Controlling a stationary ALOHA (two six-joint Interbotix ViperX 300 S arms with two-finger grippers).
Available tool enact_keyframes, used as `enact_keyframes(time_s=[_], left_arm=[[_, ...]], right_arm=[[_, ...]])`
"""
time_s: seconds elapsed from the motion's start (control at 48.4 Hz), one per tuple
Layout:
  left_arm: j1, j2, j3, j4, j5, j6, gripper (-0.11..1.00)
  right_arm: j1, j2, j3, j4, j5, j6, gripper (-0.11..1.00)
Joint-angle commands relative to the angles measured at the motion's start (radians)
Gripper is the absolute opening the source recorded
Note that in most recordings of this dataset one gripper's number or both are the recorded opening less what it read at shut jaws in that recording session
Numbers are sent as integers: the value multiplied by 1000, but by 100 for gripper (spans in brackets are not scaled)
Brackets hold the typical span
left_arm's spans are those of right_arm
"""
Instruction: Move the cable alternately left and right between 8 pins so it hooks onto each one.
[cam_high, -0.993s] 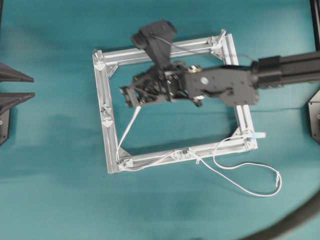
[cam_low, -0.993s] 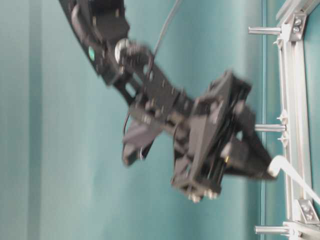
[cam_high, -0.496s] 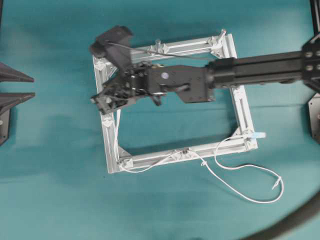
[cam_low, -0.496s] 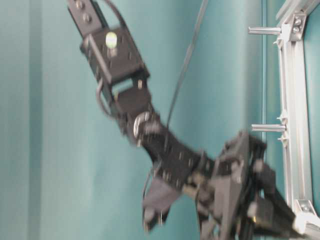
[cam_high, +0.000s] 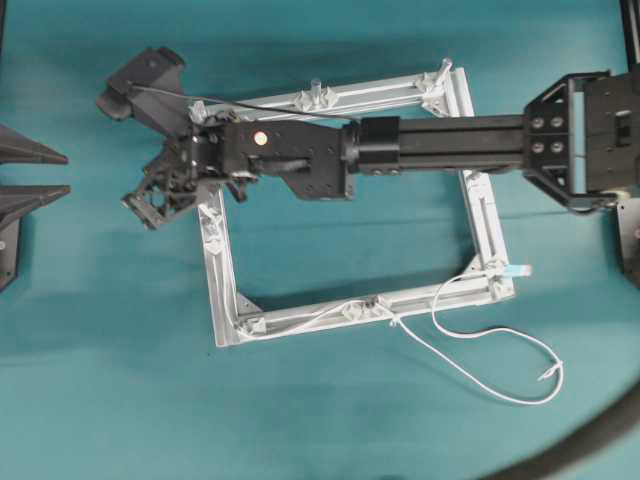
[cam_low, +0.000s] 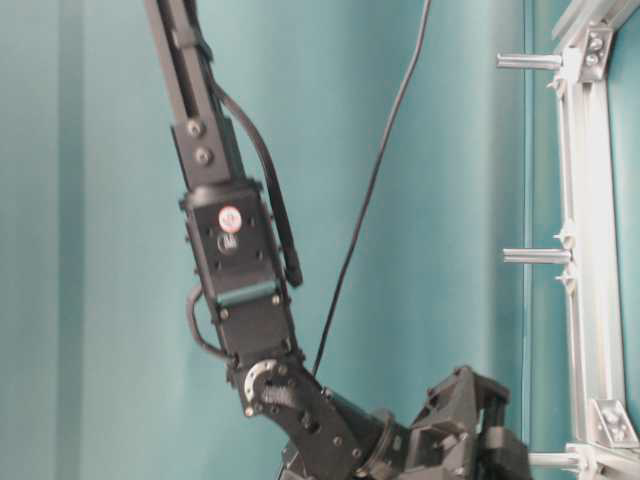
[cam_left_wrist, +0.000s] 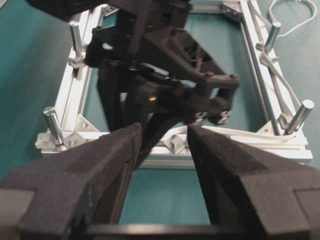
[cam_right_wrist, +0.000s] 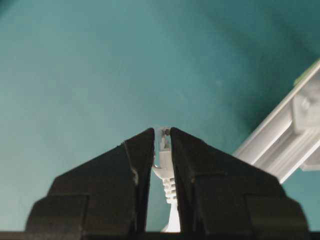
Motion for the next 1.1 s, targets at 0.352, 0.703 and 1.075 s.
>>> enact_keyframes(time_s=[0.352,0.703,1.075], left_arm=[[-2,9,-11,0,-3,5,55],[-2,9,-11,0,-5,5,55],[-2,9,-11,0,-3,6,55]], right_arm=[[-124,18,-141,0,-31,-8,13],[-164,84,-256,-8,63,-9,13],[-179,55,-227,-18,155,5,13]])
